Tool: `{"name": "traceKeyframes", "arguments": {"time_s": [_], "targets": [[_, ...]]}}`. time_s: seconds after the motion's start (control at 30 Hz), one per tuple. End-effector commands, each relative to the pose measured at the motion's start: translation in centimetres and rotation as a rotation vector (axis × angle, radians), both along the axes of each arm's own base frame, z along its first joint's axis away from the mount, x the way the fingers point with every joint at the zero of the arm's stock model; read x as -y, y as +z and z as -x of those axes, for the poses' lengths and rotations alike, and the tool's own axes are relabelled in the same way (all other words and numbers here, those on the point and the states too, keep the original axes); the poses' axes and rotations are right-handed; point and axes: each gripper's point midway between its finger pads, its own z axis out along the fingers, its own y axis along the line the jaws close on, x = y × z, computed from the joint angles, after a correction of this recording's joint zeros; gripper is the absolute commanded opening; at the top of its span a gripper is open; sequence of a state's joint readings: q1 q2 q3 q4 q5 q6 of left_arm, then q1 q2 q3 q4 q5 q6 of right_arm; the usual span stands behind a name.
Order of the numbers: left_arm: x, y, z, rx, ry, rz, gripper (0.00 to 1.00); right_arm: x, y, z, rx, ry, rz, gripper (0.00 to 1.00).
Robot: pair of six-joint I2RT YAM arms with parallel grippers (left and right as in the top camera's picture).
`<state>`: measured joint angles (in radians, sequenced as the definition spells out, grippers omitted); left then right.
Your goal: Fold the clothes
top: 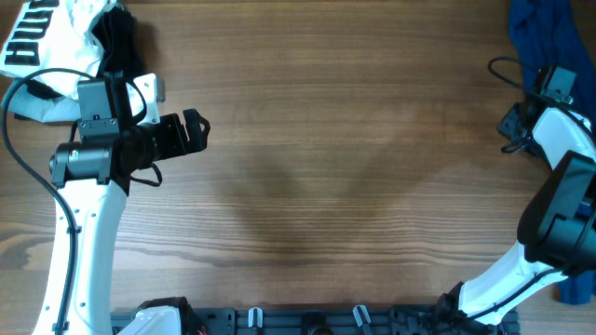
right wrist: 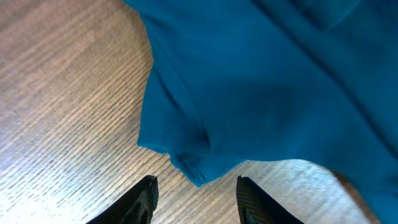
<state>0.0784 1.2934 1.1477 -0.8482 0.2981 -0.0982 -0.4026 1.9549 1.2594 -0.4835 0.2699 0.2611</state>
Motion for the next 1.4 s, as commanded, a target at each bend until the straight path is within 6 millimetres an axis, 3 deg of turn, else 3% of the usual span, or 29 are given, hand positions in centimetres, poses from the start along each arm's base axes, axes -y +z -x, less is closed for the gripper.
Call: {"name": "traceKeyframes", "arguments": {"time_s": [0.0, 0.17, 0.37, 0.5, 0.53, 0.57, 0.6, 0.63, 0.73, 0.8, 0.87, 0.9, 0.93, 0.97, 1.03, 1.07, 1.17, 1.23, 1.3, 1.37], "targets": [[0.4, 0.7, -0.4, 0.02, -0.022, 0.009, 1.0, -0.1, -1.7, -0.4, -0.02, 0.0, -0.026, 0.41], [0.4, 0.7, -0.4, 0.02, -0.022, 0.009, 1.0, 0.1, -2.3, -0.8, 0.004, 0.003, -0.03, 0.41], [0.4, 0.6, -0.3, 0.019, -0.022, 0.009, 1.0, 0.5, -2.0, -1.7, 0.044, 0.003, -0.013, 0.47], [0.4, 0.6, -0.3, 0.019, -0.022, 0.008, 1.0, 0.3, -3.3, -1.5, 0.019, 0.006, -0.023, 0.46], [0.4, 0.6, -0.3, 0.019, -0.022, 0.008, 1.0, 0.3, -3.9, -1.3, 0.006, 0.006, -0.028, 0.43], [0.4, 0.6, -0.3, 0.019, -0.022, 0.009, 1.0, 0.1, -4.5, -1.0, -0.015, 0.003, -0.039, 0.33], [0.4, 0.6, -0.3, 0.019, -0.023, 0.009, 1.0, -0.1, -4.9, -0.6, -0.033, 0.004, -0.052, 0.14], [0.4, 0.6, -0.4, 0.02, -0.022, 0.008, 1.0, -0.4, -5.0, -0.5, -0.039, 0.009, -0.062, 0.05], [0.4, 0.7, -0.4, 0.021, -0.023, 0.008, 0.96, -2.1, -5.3, -1.0, -0.034, 0.07, -0.121, 0.04], [0.4, 0.7, -0.4, 0.024, -0.023, 0.008, 0.87, -3.8, -5.1, -1.9, -0.011, 0.121, -0.18, 0.04], [0.3, 0.9, -0.7, 0.036, -0.022, 0.006, 0.63, -6.5, -3.6, -3.5, 0.038, 0.23, -0.243, 0.04], [0.3, 1.0, -0.9, 0.048, -0.022, 0.005, 0.36, -8.0, -2.2, -4.6, 0.07, 0.283, -0.264, 0.04], [0.3, 1.2, -1.1, 0.061, -0.021, 0.004, 0.22, -9.3, -0.9, -5.3, 0.097, 0.326, -0.275, 0.04], [0.2, 1.4, -1.5, 0.076, -0.021, 0.003, 0.16, -11.7, 1.3, -6.5, 0.138, 0.423, -0.291, 0.04], [0.2, 1.7, -1.9, 0.098, -0.021, 0.001, 0.15, -15.6, 4.7, -7.4, 0.192, 0.524, -0.294, 0.04], [0.2, 1.9, -2.0, 0.106, -0.02, -0.002, 0.18, -19.1, 6.9, -7.5, 0.227, 0.605, -0.307, 0.04], [-0.9, 1.8, -2.4, 0.115, 0.017, -0.052, 0.2, -27.1, 10.4, -6.6, 0.276, 0.793, -0.373, 0.04], [-2.0, 1.9, -2.6, 0.121, 0.057, -0.086, 0.2, -35.8, 12.2, -4.2, 0.285, 0.999, -0.472, 0.04], [-3.4, 2.0, -2.7, 0.126, 0.097, -0.087, 0.2, -42.8, 12.3, -0.7, 0.236, 1.165, -0.527, 0.04], [-5.3, 2.1, -2.6, 0.121, 0.17, -0.075, 0.2, -48.3, 11.7, 4.2, 0.142, 1.31, -0.562, 0.04]]}}
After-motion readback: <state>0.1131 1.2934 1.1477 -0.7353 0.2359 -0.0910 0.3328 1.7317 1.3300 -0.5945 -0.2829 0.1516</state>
